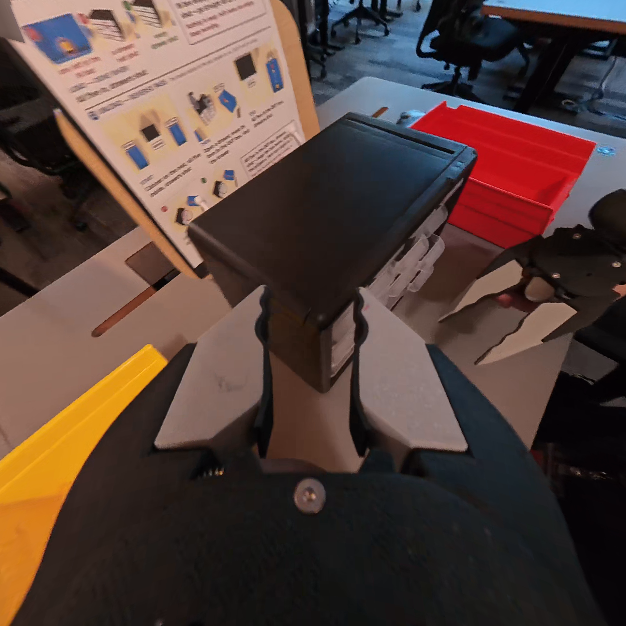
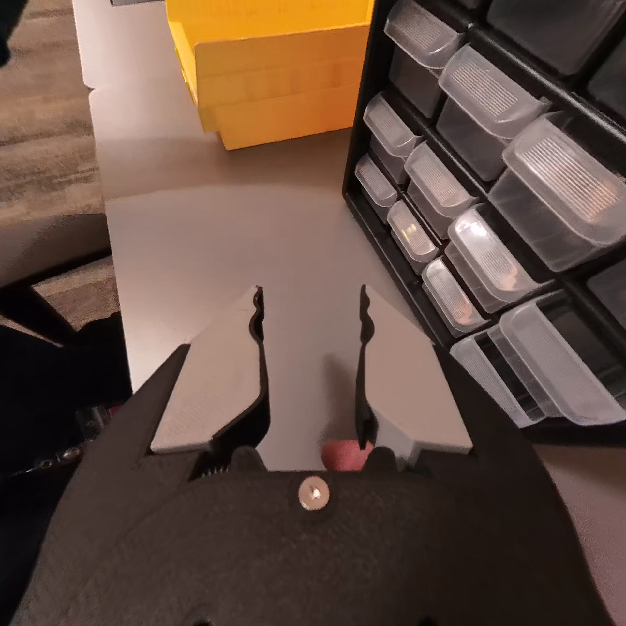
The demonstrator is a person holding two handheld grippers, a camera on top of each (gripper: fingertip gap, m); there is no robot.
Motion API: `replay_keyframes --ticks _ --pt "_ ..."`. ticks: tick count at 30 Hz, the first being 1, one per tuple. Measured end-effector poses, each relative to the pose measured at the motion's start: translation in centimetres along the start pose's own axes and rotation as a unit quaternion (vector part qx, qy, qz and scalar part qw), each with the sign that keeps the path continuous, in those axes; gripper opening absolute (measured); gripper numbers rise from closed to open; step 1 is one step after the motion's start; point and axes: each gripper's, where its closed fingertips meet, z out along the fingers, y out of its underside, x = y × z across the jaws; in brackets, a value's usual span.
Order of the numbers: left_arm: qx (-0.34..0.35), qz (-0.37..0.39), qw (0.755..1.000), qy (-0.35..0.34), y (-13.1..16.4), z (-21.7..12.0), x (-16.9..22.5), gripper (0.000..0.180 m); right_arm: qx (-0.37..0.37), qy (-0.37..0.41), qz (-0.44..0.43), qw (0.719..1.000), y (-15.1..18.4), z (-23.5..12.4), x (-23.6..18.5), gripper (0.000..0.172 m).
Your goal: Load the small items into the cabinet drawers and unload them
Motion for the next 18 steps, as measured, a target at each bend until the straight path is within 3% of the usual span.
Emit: replay_keyframes --ticks 4,8,14,18 --pt "0.011 -0.035 0.999 -0.035 1.8 -3.0 -2.7 0.048 0.042 0.001 0.023 0.999 0.0 -0.8 0.1 0.055" --pt "-0.007 -0.085 0.994 -0.075 5.5 -4.6 -6.4 0.048 0.069 0.012 0.031 0.997 -0.9 -1.0 0.5 0.052" --pt "-0.027 -0.135 0.984 -0.116 11.0 -5.8 -10.1 0.049 0.171 0.061 -0.022 0.983 -7.3 0.2 1.2 0.053" --pt "-0.049 -0.149 0.980 -0.126 14.0 -6.2 -11.1 0.049 0.256 0.079 0.026 0.963 -12.0 0.6 2.9 0.045"
